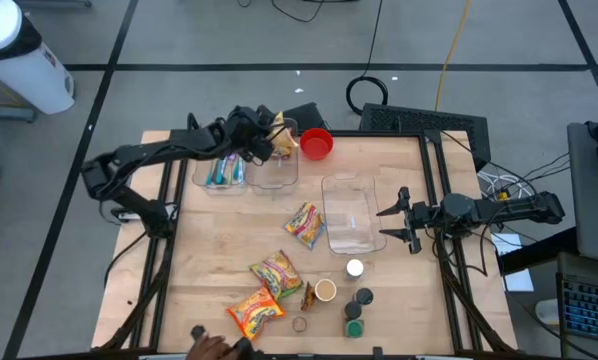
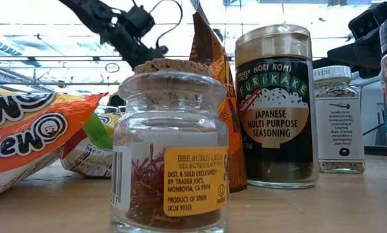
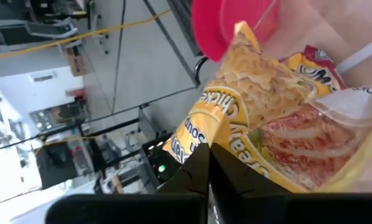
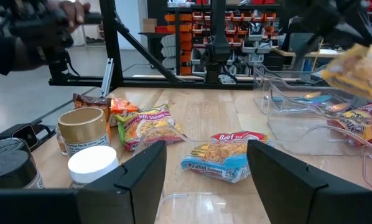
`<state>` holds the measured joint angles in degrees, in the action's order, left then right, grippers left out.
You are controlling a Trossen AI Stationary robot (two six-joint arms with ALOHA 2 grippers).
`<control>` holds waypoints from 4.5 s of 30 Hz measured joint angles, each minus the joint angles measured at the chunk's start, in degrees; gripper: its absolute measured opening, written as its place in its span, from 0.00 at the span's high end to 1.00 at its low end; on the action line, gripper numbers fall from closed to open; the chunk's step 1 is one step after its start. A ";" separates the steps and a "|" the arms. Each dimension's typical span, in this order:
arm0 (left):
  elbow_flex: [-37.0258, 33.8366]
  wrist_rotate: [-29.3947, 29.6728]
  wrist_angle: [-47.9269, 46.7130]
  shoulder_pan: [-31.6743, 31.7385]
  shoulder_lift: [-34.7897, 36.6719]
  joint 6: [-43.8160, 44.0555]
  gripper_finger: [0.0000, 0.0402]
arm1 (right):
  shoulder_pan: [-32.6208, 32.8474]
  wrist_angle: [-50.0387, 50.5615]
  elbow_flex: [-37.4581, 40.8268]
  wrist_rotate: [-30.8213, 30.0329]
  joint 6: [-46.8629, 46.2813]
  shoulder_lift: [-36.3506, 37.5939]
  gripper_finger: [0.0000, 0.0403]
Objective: Pick & Place Food Item
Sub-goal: Put the yellow noodle pack into the top right transparent bin, then put the blue noodle pack into the top right transparent bin
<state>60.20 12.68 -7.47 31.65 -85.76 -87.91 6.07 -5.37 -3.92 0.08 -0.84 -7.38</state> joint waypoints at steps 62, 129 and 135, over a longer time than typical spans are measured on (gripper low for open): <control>-0.04 24.07 12.51 -3.11 -2.98 26.61 0.32 | 0.00 0.00 0.00 -0.02 0.00 0.00 0.46; 0.00 5.06 4.23 -34.81 -19.60 107.96 0.54 | 0.00 -0.02 0.00 0.00 0.00 -0.07 0.46; 0.00 3.81 4.23 -34.79 -19.58 107.94 0.76 | -0.01 -0.02 0.00 0.00 0.00 -0.07 0.46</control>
<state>60.20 16.49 -3.25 -3.14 -105.34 20.04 6.05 -5.39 -3.92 0.08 -0.84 -7.44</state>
